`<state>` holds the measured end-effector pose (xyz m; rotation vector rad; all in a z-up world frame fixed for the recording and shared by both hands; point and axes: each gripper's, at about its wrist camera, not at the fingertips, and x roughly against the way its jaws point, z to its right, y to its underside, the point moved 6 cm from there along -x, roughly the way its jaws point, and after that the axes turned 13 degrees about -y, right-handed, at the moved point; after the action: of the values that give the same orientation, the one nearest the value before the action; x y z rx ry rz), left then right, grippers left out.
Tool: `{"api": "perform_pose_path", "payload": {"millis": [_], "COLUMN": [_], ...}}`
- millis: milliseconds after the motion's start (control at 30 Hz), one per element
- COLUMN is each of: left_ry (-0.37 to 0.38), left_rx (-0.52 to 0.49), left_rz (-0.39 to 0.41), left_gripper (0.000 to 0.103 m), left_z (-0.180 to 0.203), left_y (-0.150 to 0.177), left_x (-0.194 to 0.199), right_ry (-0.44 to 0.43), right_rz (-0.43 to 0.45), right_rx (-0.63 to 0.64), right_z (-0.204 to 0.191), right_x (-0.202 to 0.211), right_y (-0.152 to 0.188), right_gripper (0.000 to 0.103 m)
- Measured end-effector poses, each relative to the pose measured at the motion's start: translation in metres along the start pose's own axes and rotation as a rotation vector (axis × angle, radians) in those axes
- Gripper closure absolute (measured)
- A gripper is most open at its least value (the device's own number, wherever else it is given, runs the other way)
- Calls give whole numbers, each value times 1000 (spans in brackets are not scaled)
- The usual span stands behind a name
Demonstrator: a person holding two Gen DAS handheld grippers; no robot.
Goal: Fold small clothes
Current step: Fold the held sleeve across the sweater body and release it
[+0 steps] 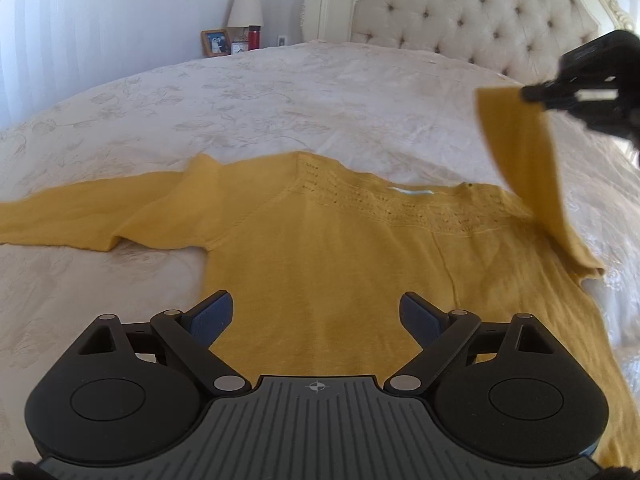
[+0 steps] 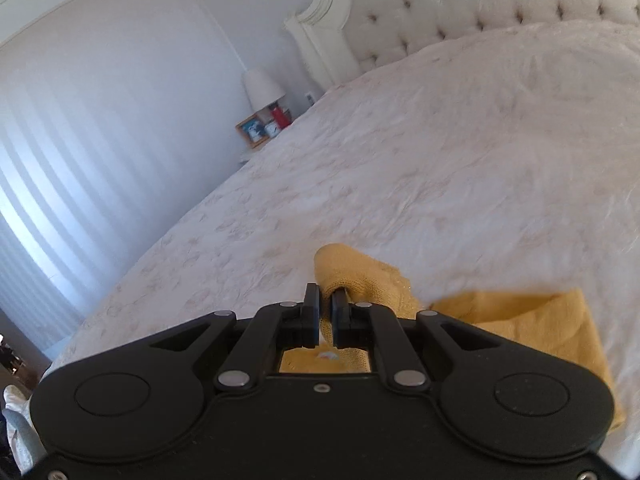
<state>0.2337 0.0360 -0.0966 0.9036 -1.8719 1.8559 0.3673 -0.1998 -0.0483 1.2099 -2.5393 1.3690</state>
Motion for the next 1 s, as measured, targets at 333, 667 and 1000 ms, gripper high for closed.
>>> {"api": "perform_pose_path", "payload": {"millis": [333, 667, 1000], "left_ry": [7, 80, 23], "left_rx": [-42, -223, -405], "left_rz": [-17, 68, 131], "left_gripper": [12, 12, 12], "left_z": [-13, 72, 143], "left_y": [-6, -32, -38], "left_x": [-14, -35, -79], "right_ry": [230, 515, 568], "right_rz": [81, 278, 209], "right_rx": [199, 148, 17], "right_z": [-10, 39, 75], "right_x": [-11, 42, 49], "right_y": [92, 81, 89], "right_gripper": [31, 31, 26]}}
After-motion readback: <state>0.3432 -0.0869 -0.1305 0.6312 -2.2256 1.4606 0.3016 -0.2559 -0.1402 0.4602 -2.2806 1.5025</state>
